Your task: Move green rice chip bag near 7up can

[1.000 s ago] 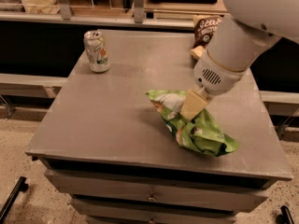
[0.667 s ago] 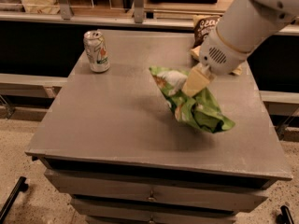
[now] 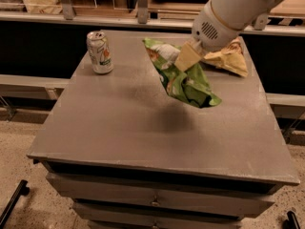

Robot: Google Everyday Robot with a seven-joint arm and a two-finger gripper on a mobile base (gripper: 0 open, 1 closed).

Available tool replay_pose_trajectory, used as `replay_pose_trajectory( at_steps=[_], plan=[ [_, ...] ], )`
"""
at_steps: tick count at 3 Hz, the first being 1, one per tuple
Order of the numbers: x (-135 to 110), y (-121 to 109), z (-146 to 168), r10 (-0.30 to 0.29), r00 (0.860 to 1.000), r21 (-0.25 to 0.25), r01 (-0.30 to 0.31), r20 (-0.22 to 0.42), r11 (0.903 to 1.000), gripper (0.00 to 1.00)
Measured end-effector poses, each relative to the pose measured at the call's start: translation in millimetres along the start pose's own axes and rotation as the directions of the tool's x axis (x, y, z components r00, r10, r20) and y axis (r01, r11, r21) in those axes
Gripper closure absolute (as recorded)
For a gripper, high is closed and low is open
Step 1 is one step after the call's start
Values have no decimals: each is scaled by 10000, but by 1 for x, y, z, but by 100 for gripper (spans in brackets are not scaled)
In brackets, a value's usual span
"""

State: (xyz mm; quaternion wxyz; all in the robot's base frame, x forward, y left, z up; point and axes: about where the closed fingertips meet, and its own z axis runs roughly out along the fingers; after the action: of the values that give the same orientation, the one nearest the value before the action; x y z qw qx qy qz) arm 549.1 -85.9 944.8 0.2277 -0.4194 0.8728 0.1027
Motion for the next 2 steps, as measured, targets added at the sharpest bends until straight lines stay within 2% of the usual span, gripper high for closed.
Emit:
replay_pose_trajectory(
  at_steps=[1,2],
  plan=[
    [-39,1,13,-595,9981,559,586,155,9967,100],
    [-67,5,34,-1760,9843,1134,1767,-167,9777,100]
  ],
)
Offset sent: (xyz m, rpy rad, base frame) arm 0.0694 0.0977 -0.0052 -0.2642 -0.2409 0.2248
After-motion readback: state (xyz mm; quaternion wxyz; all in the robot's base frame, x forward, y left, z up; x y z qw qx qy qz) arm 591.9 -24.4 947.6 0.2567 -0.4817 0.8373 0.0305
